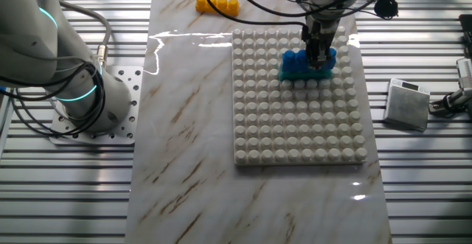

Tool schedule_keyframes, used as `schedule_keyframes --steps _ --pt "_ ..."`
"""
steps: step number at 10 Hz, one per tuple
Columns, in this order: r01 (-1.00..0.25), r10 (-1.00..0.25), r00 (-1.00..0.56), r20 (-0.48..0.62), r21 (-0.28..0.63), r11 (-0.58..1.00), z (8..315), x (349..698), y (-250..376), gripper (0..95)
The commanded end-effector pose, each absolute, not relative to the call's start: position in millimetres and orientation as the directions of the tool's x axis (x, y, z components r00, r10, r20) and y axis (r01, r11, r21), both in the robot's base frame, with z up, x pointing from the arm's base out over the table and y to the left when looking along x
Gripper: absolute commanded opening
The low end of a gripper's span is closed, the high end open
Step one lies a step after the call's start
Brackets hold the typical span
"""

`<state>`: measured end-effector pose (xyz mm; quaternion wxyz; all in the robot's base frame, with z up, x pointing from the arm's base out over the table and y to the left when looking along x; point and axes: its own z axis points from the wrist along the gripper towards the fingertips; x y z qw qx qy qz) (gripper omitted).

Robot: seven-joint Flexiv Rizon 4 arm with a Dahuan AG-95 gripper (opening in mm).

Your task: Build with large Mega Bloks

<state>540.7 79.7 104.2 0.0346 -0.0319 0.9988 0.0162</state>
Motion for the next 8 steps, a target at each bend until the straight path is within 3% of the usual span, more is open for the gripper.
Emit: schedule_keyframes --steps 1,8 --pt "-0.066 -0.064 -0.995 -0.074 0.023 0.998 101.9 539.8 80.5 0.0" --pt "-0.076 -0.074 -0.994 -0.085 0.024 0.997 94.9 542.4 80.7 0.0"
